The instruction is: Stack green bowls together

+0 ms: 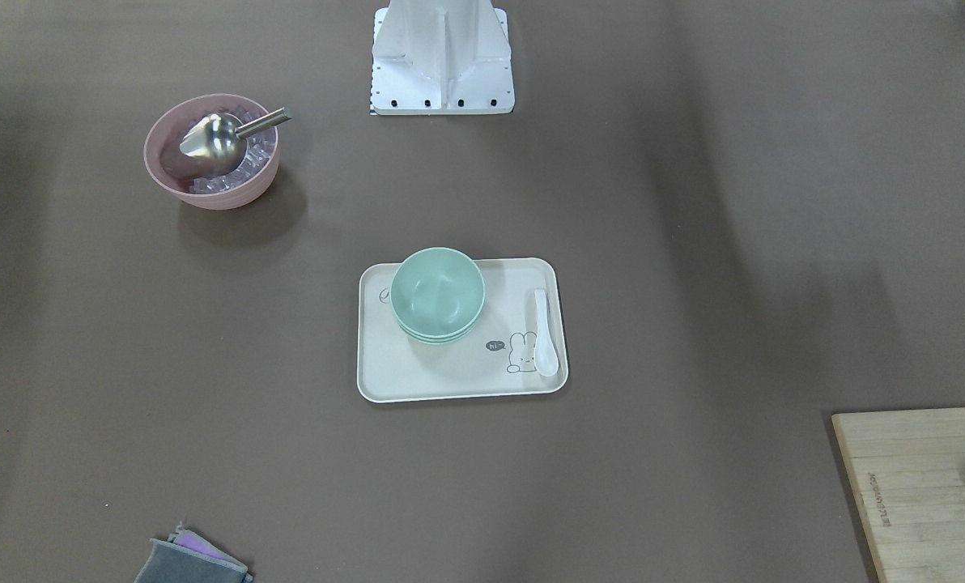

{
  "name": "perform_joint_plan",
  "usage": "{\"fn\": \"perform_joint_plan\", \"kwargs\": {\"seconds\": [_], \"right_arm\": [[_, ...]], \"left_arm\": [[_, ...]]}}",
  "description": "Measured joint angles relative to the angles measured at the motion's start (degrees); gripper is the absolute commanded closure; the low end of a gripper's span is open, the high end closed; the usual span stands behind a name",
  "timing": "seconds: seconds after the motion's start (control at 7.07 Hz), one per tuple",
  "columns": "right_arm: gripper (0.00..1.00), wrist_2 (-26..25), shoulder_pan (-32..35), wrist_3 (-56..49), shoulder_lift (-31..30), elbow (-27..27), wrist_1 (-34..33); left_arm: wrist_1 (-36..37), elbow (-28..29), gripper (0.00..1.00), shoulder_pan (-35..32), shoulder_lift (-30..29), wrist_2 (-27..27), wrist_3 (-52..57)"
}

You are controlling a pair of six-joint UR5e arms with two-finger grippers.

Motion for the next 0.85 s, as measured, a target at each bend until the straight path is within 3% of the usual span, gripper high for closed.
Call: {"fn": "perform_joint_plan", "kwargs": {"seconds": [0.85], "right_arm": [[0.0,-0.13,-0.06,-0.04,0.22,0.11,-0.07]], "left_arm": [[-0.16,-0.68,0.02,-0.21,-0.15,-0.01,0.05]]}}
